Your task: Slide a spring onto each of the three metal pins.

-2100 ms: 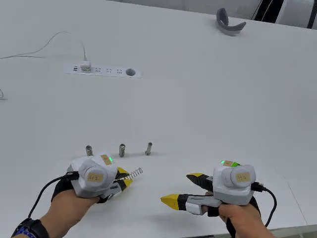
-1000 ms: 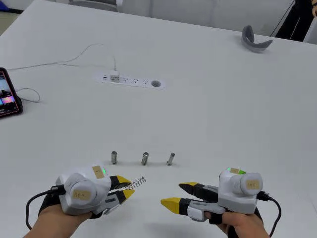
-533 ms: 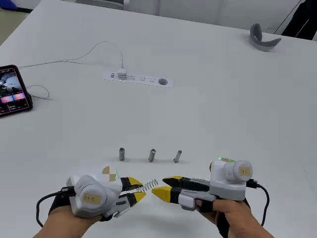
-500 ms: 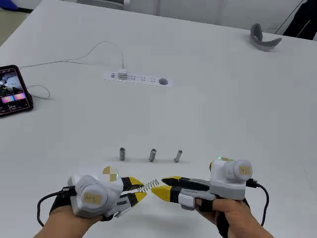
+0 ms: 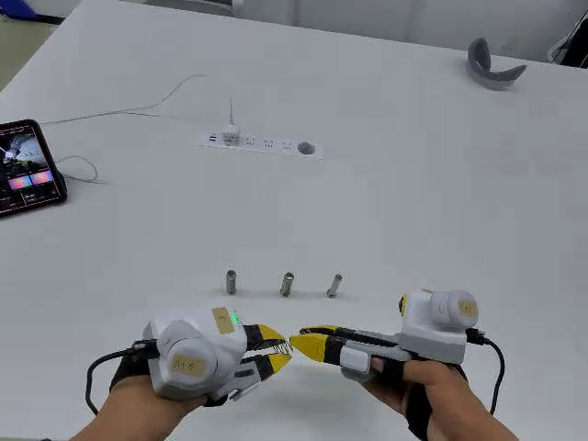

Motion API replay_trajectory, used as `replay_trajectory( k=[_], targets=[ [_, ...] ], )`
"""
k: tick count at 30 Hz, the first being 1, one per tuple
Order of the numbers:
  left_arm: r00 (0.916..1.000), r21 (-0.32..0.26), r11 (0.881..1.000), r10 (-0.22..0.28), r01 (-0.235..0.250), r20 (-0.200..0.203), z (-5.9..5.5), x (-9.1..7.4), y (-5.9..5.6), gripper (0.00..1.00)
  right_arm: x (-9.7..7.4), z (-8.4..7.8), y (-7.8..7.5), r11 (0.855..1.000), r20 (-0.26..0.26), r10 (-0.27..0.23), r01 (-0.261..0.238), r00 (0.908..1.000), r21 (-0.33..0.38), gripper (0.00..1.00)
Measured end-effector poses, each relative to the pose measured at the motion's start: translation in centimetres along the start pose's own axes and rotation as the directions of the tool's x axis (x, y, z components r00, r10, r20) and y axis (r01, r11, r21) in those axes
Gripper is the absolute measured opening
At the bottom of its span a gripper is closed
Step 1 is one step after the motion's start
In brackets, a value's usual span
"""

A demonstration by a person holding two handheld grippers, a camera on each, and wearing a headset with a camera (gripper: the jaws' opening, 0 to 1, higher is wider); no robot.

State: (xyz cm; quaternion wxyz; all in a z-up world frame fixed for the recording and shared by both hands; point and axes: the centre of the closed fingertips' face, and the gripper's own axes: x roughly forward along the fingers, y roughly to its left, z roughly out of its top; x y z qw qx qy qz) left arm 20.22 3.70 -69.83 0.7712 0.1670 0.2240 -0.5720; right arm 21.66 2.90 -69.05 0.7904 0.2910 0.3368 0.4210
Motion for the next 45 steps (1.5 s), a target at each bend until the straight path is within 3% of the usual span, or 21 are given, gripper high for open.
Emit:
replay_trajectory(
  k=[4,19,23,26,31,35,42,45],
  targets=[
    [1.0,0.009,1.0,-0.008,0.008,0.0,0.3,0.2,-0.1,0.1,-0.6,0.4,0.0,1.0,0.016,0.009,-0.01,0.9998,0.022,0.18],
    [0.9993,0.033,0.999,-0.037,0.037,-0.002,0.8,0.8,-0.5,0.1,-1.5,0.7,0.7,0.999,-0.037,0.017,-0.019,0.9992,-0.037,0.13],
    [0.999,0.027,0.999,-0.045,0.045,0.005,1.2,0.9,-0.3,0.1,-1.6,1.1,1.0,0.996,-0.074,0.015,-0.021,0.9972,-0.087,0.12],
    [0.9986,0.033,0.998,-0.052,0.051,0.013,1.7,1.0,-0.1,0.09,-1.7,1.6,1.2,0.984,-0.124,-0.002,-0.02,0.9923,-0.178,0.12],
    [0.997,0.042,0.997,-0.072,0.071,0.03,2.7,1.3,0.4,0.09,-1.7,2.7,2.0,0.94,-0.229,-0.048,-0.033,0.9722,-0.34,0.12],
    [0.9951,0.053,0.995,-0.086,0.084,0.049,3.9,1.5,0.6,0.09,-2.0,3.4,2.4,0.877,-0.314,-0.104,-0.062,0.9436,-0.476,0.12],
    [0.9912,0.062,0.992,-0.111,0.107,0.072,4.9,1.8,0.4,0.09,-2.3,3.7,2.9,0.792,-0.414,-0.165,-0.13,0.8952,-0.597,0.12],
    [0.99,0.054,0.992,-0.115,0.111,0.082,5.0,1.8,0.3,0.09,-2.3,3.7,3.2,0.772,-0.424,-0.173,-0.145,0.8888,-0.619,0.12]
  ],
)
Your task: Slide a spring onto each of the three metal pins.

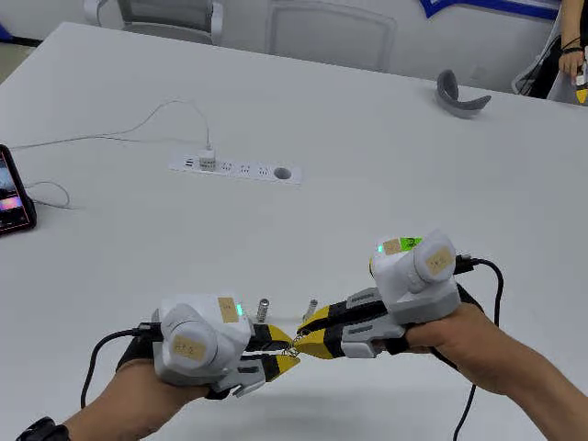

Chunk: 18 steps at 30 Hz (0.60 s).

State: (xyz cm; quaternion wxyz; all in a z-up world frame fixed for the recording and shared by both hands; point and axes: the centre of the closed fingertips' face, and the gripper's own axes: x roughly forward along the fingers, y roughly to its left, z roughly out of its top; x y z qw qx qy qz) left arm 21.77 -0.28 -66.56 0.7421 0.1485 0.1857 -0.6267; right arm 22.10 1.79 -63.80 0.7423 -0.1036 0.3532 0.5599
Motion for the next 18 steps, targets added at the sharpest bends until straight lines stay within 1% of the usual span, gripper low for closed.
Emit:
replay_trajectory(
  k=[4,7,18],
  targets=[
    [1.0,0.001,1.0,-0.008,0.008,0.003,0.0,0.1,-0.2,0.09,0.0,-0.3,0.1,0.999,-0.026,0.012,-0.013,0.9996,-0.032,0.12],
    [0.9998,0.007,1.0,-0.019,0.019,0.003,0.1,0.1,-0.5,0.09,0.0,-0.8,0.2,0.998,-0.064,0.015,-0.019,0.9978,-0.064,0.12],
    [0.9986,0.036,0.998,-0.053,0.053,0.0,0.6,0.2,-0.9,0.09,-0.1,-1.0,0.6,0.993,-0.095,0.043,-0.053,0.9946,-0.108,0.13]
  ],
)
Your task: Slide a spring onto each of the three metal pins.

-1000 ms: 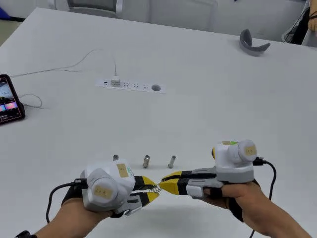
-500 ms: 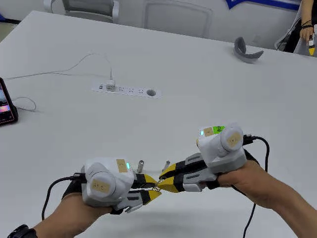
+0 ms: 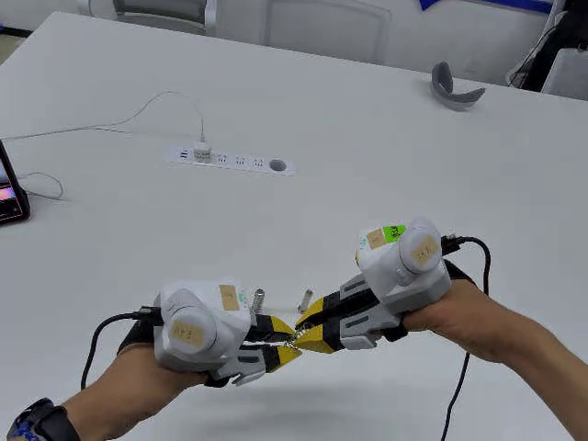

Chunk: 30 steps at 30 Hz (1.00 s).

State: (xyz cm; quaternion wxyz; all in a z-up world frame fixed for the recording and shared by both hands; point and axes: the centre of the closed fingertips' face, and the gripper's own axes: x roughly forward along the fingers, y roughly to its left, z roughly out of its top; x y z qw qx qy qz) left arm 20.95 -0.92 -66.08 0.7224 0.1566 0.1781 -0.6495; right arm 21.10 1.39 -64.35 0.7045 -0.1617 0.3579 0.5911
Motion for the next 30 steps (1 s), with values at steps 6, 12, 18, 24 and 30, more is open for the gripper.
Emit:
replay_trajectory(
  k=[6,12,18,24,30],
  targets=[
    [0.9999,0.018,1.0,-0.012,0.012,-0.009,0.0,0.1,-0.4,0.1,0.3,-0.3,0.4,1.0,-0.02,0.019,-0.019,0.9996,-0.021,0.13],
    [0.9991,0.04,0.999,-0.031,0.032,-0.028,-0.3,0.1,-0.9,0.1,0.6,-0.9,0.9,0.998,-0.049,0.035,-0.037,0.9982,-0.049,0.13],
    [0.9994,0.03,0.999,-0.025,0.025,-0.025,-0.4,0.2,-0.8,0.1,0.5,-0.9,0.8,0.998,-0.038,0.016,-0.018,0.9992,-0.052,0.12],
    [0.9995,0.025,1.0,-0.013,0.014,-0.029,-0.4,0.4,-0.8,0.14,-0.1,-1.2,0.7,1.0,-0.018,0.0,0.0,0.9998,-0.027,0.12],
    [0.9995,-0.013,1.0,-0.003,0.002,-0.032,-1.0,0.3,-0.8,0.19,-0.7,-2.0,0.5,1.0,0.003,-0.026,0.026,0.9996,0.008,0.12]
  ],
)
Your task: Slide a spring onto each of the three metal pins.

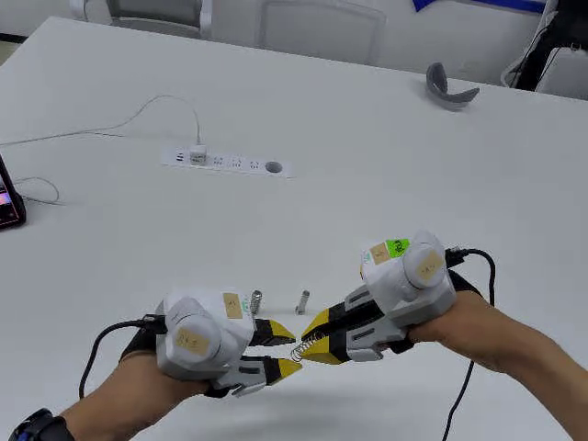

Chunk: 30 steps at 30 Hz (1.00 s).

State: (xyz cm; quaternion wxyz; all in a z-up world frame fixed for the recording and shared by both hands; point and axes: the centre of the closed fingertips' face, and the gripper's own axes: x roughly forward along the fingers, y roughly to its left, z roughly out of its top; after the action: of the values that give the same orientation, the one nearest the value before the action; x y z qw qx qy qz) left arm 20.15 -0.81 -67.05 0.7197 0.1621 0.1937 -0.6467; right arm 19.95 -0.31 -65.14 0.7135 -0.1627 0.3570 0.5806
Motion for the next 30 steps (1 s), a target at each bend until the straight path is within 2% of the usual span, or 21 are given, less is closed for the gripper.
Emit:
replay_trajectory(
  k=[3,7,16,24,30],
  targets=[
    [0.9997,-0.037,0.999,0.023,-0.023,-0.009,-0.7,-0.3,0.3,0.24,-0.4,-0.4,0.0,1.0,0.018,-0.008,0.008,0.9998,0.026,0.12],
    [0.9989,-0.078,0.996,0.047,-0.047,-0.005,-1.3,-0.8,0.7,0.26,-0.8,-1.4,-0.1,0.998,0.011,-0.029,0.028,0.9995,0.047,0.12],
    [0.9955,-0.123,0.988,0.089,-0.093,-0.032,-2.9,-1.8,1.3,0.33,-1.6,-2.6,-0.7,0.992,0.015,-0.076,0.074,0.997,0.103,0.13],
    [0.9893,-0.169,0.975,0.14,-0.145,-0.04,-3.9,-2.9,2.1,0.37,-1.7,-3.6,-1.6,0.986,-0.007,-0.115,0.115,0.9933,0.125,0.13],
    [0.9827,-0.2,0.962,0.179,-0.185,-0.05,-4.7,-3.7,2.9,0.39,-1.8,-4.2,-2.0,0.984,-0.021,-0.125,0.127,0.9919,0.129,0.13]
  ],
)
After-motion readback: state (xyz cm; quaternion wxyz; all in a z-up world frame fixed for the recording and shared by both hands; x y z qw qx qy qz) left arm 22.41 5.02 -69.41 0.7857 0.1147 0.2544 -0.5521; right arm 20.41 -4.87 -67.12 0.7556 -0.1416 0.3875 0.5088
